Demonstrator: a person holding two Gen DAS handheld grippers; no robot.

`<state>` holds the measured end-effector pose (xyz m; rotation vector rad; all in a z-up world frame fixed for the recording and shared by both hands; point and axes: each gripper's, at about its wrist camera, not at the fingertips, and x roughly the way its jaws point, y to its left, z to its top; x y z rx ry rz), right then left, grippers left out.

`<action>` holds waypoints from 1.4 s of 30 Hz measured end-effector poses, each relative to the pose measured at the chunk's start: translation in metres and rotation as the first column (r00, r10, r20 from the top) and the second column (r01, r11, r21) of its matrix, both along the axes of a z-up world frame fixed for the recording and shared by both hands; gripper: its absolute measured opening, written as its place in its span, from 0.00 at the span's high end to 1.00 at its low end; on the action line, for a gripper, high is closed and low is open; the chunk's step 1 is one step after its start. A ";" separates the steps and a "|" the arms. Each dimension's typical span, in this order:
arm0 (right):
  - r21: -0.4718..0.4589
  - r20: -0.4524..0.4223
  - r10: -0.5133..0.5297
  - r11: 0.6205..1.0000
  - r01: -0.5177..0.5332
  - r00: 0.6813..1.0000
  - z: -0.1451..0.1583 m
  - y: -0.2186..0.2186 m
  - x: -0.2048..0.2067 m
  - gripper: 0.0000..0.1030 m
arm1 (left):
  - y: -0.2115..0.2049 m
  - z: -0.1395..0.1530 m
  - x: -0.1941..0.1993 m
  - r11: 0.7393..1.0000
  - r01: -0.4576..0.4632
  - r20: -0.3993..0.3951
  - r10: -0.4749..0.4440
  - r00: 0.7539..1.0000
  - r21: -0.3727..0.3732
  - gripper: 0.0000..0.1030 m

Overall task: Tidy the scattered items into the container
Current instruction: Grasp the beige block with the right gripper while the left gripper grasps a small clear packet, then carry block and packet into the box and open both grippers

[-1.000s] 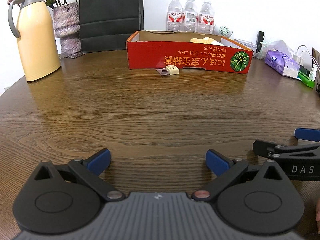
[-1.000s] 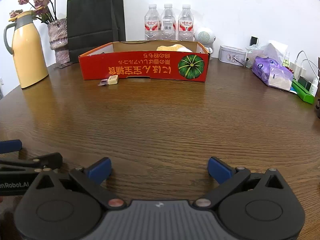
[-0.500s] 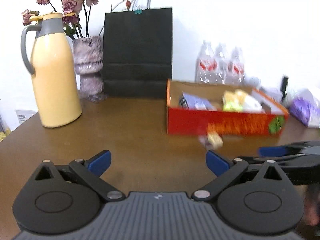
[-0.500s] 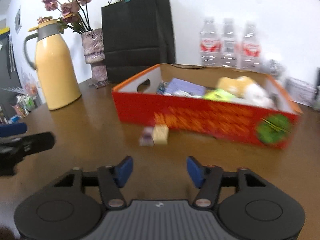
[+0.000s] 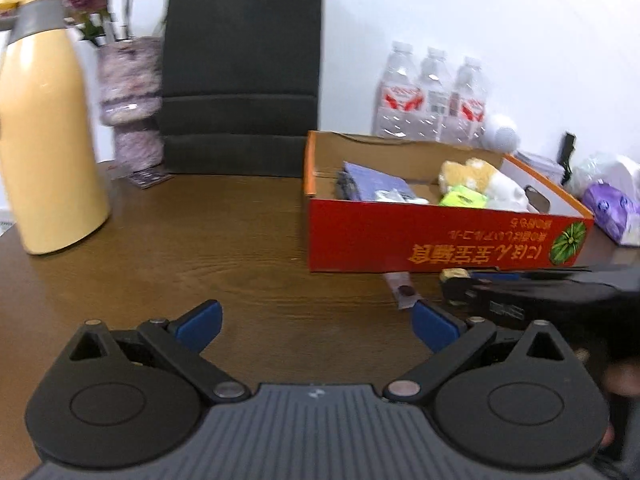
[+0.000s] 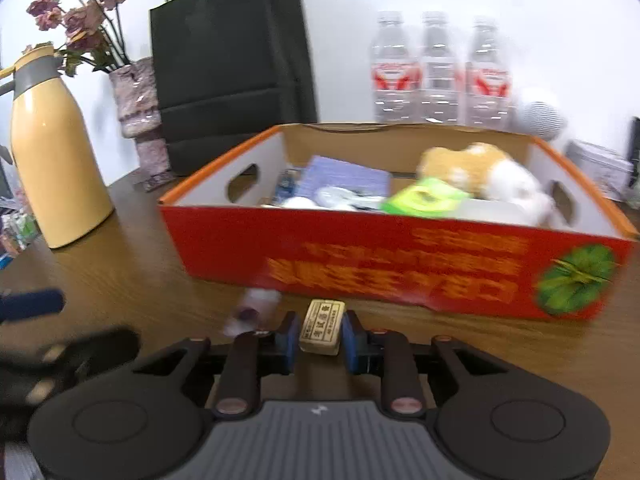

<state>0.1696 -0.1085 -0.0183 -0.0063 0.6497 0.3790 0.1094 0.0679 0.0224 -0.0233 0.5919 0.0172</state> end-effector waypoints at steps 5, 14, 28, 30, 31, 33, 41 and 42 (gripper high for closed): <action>-0.068 0.053 -0.036 0.997 0.040 0.998 0.006 -0.043 -0.029 0.79 | -0.033 -0.011 0.034 0.995 0.094 -0.055 -0.091 0.994 0.042 0.03; -0.017 0.017 -0.064 0.998 0.064 0.998 -0.003 -0.083 -0.036 0.80 | -0.055 -0.020 0.059 0.991 0.124 -0.114 -0.118 0.986 0.045 0.72; -0.082 0.085 -0.038 0.996 0.045 0.996 0.005 -0.074 -0.047 0.81 | -0.063 0.020 -0.043 0.999 0.034 0.126 -0.038 0.991 0.037 0.80; -0.082 0.121 -0.025 0.996 0.035 0.992 0.014 -0.072 -0.056 0.81 | -0.063 0.023 -0.066 1.000 0.023 0.159 -0.021 0.987 -0.007 0.80; -0.077 0.142 -0.023 0.996 0.035 0.990 0.020 -0.071 -0.065 0.81 | -0.063 0.023 -0.075 0.999 0.013 0.155 -0.008 0.988 -0.030 0.80; -0.079 0.204 -0.028 0.996 0.045 0.978 0.033 -0.068 -0.091 0.81 | -0.064 0.027 -0.094 0.999 0.002 0.161 0.007 0.987 -0.053 0.80; 0.026 0.291 0.037 0.999 -0.046 0.956 0.039 -0.067 -0.207 0.81 | -0.099 0.015 -0.174 1.000 0.007 0.259 -0.011 0.966 0.017 0.80; 0.016 0.315 0.033 0.999 -0.040 0.949 0.039 -0.066 -0.219 0.81 | -0.102 0.013 -0.181 1.000 0.014 0.259 -0.017 0.966 0.011 0.80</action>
